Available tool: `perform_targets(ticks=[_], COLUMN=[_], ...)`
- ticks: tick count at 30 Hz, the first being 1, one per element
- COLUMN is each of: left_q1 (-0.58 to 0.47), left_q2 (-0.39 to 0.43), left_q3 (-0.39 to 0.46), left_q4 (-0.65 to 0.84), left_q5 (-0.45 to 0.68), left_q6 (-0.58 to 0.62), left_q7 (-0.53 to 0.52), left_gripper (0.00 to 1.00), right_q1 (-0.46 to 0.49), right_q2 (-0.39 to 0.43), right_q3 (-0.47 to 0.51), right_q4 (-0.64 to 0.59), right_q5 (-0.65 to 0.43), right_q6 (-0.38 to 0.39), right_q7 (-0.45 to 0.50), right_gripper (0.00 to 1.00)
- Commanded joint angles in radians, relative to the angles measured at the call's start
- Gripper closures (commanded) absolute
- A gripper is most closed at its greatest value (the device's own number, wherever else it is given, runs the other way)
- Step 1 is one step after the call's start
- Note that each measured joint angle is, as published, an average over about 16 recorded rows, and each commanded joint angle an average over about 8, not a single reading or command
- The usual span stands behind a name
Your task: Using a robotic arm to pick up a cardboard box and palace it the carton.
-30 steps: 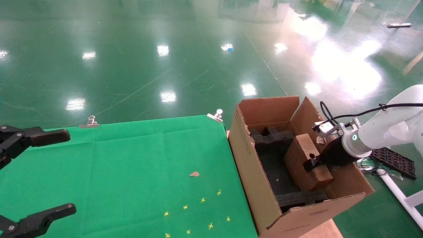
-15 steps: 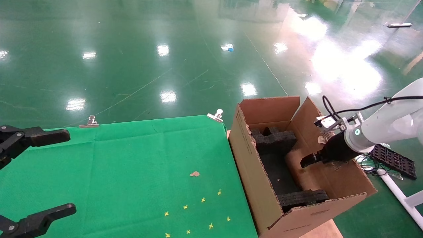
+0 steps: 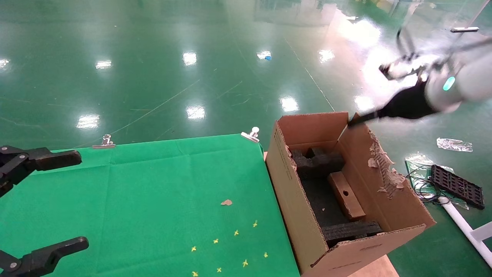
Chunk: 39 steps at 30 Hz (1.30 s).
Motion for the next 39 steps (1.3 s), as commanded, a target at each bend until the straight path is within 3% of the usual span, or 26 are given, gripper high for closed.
perform_targets(ticks=[1, 8, 15, 39], left_q1=[0.000, 0.000, 0.000, -0.001], left_q2=[0.000, 0.000, 0.000, -0.001], left_q3=[0.000, 0.000, 0.001, 0.002], left_q4=[0.000, 0.000, 0.000, 0.001], left_q5=[0.000, 0.000, -0.001, -0.001], left_q6=[0.000, 0.000, 0.000, 0.000], left_q7=[0.000, 0.000, 0.001, 0.001], left_gripper=[0.00, 0.00, 0.00, 0.00], right_q1=[0.058, 0.141, 0.137, -0.307], right_q2=[0.008, 0.056, 0.087, 0.144], right_q3=[0.003, 0.035, 0.083, 0.545], right_q4=[0.012, 0.070, 0.124, 0.544], right_q5=[0.002, 0.040, 0.080, 0.268], right_q6=[-0.006, -0.016, 0.012, -0.116], right_q7=[-0.023, -0.080, -0.114, -0.289], right_gripper=[0.00, 0.00, 0.00, 0.00])
